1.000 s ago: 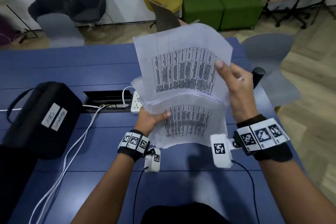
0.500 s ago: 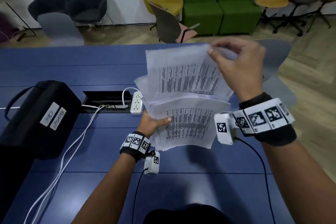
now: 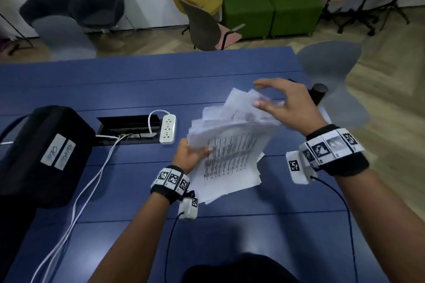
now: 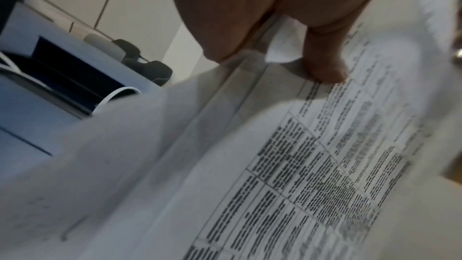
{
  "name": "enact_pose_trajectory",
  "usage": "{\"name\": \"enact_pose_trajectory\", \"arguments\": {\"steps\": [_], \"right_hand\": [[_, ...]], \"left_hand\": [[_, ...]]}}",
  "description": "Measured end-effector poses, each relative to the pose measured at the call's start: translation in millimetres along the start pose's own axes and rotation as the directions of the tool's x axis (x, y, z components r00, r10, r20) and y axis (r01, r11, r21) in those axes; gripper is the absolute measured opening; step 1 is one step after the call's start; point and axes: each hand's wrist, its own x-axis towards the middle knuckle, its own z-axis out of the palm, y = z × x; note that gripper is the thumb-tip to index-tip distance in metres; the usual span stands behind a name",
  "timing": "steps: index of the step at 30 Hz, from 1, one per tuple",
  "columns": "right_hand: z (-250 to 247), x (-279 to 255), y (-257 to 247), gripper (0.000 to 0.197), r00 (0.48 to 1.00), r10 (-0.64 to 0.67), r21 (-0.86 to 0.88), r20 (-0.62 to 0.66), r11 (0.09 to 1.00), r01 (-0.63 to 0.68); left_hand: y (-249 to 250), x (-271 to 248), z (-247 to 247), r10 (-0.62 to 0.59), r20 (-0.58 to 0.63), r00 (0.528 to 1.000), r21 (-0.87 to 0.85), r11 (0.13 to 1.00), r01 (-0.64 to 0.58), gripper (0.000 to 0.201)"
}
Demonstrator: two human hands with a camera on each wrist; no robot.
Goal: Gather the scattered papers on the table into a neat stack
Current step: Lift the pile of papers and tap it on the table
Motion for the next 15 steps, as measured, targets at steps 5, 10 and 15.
{"name": "enact_pose_trajectory", "arguments": {"steps": [5,10,15], "right_hand": [[21.7,-28.2,53.5,0.058,0.898,0.414,0.361,-0.147,0.868,-0.341],[57.2,-104.2,111.3,0.106,0.541,0.786,0.610,0.299,0.279,-0.742],[113.3,-148.2,94.9,0.132,0.503,0.651,0.668,0.569,-0.008,-0.745]], "left_hand": [[10.4,-3.2,-0.3,-0.033,-0.278,0.960,-0.356,0.932,-0.071,0.038],[10.7,-14.1,-7.4,-0.061,-0.214,0.975,-0.636,0.766,-0.092,0.077],[34.0,-35.7,6.0,-0.002,-0.118,0.993,-0.692,0.717,-0.081,0.095]]}}
